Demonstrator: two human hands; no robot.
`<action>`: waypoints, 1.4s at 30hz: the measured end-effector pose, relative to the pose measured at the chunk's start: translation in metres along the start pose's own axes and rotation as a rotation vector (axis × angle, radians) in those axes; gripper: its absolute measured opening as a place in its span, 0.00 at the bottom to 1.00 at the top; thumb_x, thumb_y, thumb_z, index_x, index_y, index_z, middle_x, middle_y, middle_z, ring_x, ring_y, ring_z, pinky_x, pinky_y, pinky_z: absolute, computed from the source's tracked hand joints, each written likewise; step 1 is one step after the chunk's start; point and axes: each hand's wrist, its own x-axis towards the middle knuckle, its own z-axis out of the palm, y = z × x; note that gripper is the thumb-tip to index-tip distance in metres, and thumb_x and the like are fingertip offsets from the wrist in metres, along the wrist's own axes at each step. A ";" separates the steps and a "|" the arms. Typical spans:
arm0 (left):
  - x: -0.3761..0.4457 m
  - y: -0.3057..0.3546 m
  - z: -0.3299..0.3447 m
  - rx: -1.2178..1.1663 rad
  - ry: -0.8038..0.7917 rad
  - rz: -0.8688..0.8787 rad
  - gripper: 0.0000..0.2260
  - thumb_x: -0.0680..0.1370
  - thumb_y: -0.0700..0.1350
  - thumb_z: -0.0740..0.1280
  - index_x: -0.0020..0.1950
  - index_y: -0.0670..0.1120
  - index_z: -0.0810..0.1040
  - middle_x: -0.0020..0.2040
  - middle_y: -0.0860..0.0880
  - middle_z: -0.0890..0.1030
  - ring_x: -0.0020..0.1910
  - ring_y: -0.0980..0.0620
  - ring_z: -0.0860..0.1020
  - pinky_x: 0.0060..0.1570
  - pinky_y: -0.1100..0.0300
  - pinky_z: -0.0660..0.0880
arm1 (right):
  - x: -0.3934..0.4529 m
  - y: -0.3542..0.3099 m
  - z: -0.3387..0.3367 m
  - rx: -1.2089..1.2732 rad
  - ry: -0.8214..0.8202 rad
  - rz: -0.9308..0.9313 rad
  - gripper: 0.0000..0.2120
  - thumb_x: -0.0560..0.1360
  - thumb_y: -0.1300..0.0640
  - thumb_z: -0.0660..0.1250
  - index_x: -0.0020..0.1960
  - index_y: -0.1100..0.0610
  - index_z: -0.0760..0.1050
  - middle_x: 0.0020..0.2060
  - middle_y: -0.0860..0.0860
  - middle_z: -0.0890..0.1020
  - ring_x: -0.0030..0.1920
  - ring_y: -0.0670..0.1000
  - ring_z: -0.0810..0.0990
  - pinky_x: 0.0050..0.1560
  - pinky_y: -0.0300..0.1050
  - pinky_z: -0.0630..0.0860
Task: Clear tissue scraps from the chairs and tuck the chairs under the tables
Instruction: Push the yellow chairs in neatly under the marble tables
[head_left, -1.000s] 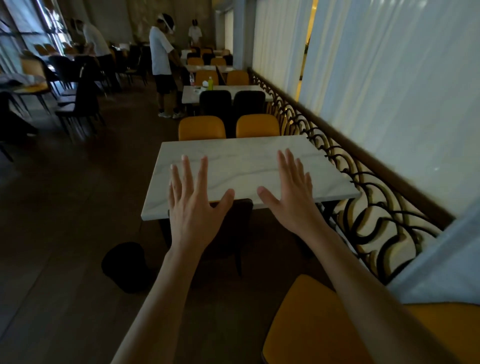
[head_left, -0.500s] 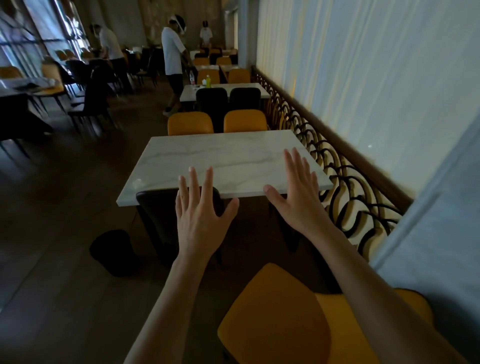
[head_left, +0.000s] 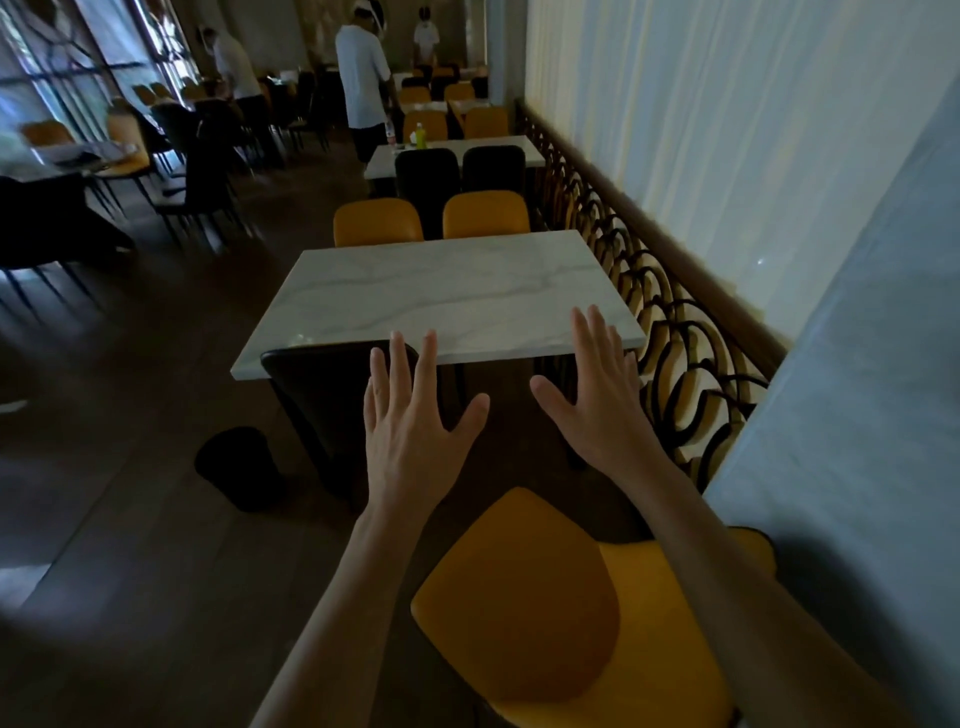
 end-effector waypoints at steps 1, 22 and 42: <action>-0.001 -0.001 -0.001 -0.002 -0.001 0.001 0.38 0.77 0.70 0.53 0.81 0.56 0.43 0.83 0.46 0.43 0.80 0.46 0.39 0.77 0.47 0.46 | -0.002 -0.001 0.000 -0.003 0.000 0.006 0.39 0.79 0.34 0.53 0.80 0.49 0.37 0.80 0.49 0.39 0.79 0.54 0.37 0.76 0.60 0.39; -0.035 0.054 0.027 0.001 -0.002 -0.036 0.39 0.76 0.71 0.52 0.81 0.56 0.42 0.82 0.48 0.41 0.80 0.47 0.39 0.77 0.49 0.43 | -0.038 0.051 -0.025 0.012 -0.033 0.010 0.40 0.79 0.33 0.52 0.80 0.49 0.37 0.80 0.50 0.39 0.79 0.54 0.37 0.75 0.57 0.36; -0.267 0.107 0.174 -0.610 -0.378 -1.160 0.56 0.63 0.75 0.66 0.81 0.50 0.48 0.81 0.43 0.54 0.79 0.41 0.55 0.74 0.39 0.60 | -0.206 0.231 0.009 -0.134 -0.213 0.534 0.38 0.78 0.40 0.61 0.79 0.58 0.52 0.79 0.61 0.54 0.78 0.65 0.51 0.74 0.67 0.52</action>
